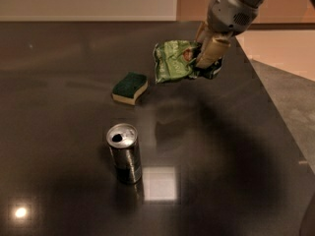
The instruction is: Pick green jalapeno chip bag
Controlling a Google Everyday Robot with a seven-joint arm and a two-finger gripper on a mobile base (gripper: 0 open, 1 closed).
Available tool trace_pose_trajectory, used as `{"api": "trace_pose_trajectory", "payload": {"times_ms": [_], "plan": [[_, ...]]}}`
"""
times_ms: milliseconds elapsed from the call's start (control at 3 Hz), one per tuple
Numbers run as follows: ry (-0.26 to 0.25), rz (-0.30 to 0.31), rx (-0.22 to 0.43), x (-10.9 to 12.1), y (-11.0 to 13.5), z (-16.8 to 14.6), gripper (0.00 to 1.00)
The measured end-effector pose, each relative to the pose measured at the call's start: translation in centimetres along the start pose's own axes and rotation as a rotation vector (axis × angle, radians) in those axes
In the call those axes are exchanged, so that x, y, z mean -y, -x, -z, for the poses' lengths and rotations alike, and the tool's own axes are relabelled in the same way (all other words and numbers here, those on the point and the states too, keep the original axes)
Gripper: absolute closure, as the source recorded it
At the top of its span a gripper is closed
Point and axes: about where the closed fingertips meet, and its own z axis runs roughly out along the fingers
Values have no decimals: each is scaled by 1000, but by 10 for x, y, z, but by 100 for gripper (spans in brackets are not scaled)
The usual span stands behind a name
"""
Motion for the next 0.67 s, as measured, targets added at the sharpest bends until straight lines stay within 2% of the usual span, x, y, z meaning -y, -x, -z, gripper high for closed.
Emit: {"api": "trace_pose_trajectory", "payload": {"times_ms": [333,667], "plan": [[-58,77,17,-13,18,41,100],[-90,78,28,-2,22,39,100]]}}
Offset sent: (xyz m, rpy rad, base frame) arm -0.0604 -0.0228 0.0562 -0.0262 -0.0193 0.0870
